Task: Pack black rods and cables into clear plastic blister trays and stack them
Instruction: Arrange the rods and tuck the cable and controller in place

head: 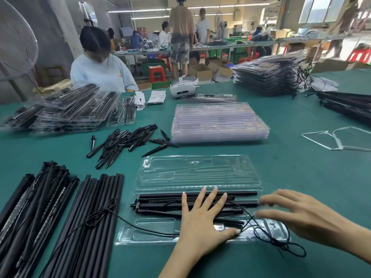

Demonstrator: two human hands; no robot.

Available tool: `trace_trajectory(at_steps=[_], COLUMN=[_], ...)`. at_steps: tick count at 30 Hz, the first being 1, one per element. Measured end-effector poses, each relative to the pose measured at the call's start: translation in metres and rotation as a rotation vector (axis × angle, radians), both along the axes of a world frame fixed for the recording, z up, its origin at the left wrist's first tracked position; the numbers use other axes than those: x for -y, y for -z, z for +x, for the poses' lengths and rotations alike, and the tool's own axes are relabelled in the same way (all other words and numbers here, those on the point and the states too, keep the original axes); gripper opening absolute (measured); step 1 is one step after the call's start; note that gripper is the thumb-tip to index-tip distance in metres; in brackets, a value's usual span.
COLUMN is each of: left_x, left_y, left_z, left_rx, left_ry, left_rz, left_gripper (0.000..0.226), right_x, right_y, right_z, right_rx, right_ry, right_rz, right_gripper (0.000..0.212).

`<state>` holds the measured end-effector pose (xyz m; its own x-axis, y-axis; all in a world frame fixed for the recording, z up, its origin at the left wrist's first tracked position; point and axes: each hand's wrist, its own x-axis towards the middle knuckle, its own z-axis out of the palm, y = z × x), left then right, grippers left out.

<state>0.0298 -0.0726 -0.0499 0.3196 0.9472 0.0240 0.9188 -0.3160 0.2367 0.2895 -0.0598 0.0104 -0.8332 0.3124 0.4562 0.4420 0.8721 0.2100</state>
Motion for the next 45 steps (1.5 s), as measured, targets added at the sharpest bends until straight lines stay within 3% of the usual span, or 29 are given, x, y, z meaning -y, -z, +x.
trace_trajectory(at_steps=[3, 5, 12, 15, 21, 26, 29, 31, 32, 34, 36, 45], left_x=[0.000, 0.000, 0.000, 0.000, 0.000, 0.000, 0.000, 0.001, 0.001, 0.001, 0.001, 0.001], left_y=[0.001, 0.001, 0.000, -0.001, -0.001, -0.001, -0.002, -0.002, -0.002, -0.002, -0.002, 0.000], left_z=[0.000, 0.000, 0.000, 0.000, 0.000, -0.001, 0.000, 0.000, 0.000, -0.001, -0.001, 0.000], left_rx=[-0.001, -0.002, 0.005, 0.008, 0.008, -0.005, -0.005, 0.000, 0.001, 0.001, 0.001, 0.006], left_ry=[-0.002, -0.003, -0.005, -0.003, -0.005, 0.000, 0.000, -0.002, -0.002, -0.002, -0.001, -0.013], left_rz=[-0.001, -0.002, -0.011, -0.014, -0.020, -0.029, -0.024, -0.024, -0.023, -0.023, -0.022, -0.011], left_gripper=[0.086, 0.086, 0.086, 0.085, 0.084, 0.085, 0.085, 0.085, 0.084, 0.084, 0.084, 0.083], right_x=[-0.008, -0.011, -0.017, -0.020, -0.017, -0.009, 0.000, 0.004, 0.004, 0.006, 0.007, 0.009], right_y=[-0.006, -0.006, -0.006, -0.009, -0.008, -0.014, -0.007, 0.003, 0.008, 0.016, 0.019, 0.023], right_z=[0.000, -0.002, -0.007, -0.008, 0.000, 0.002, -0.008, -0.015, -0.017, -0.020, -0.025, -0.029], right_rx=[0.357, 0.461, 0.499, 0.496, 0.425, 0.210, -0.115, -0.352, -0.447, -0.602, -0.710, -0.639], right_ry=[-0.173, -0.272, -0.477, -0.482, -0.412, -0.222, -0.040, 0.047, 0.099, 0.208, 0.271, 0.620], right_rz=[0.139, 0.159, 0.134, 0.119, 0.035, -0.103, -0.329, -0.451, -0.499, -0.601, -0.600, -0.545], right_gripper=[0.036, 0.030, 0.014, 0.019, 0.009, 0.030, 0.029, 0.011, 0.012, 0.045, 0.052, 0.030])
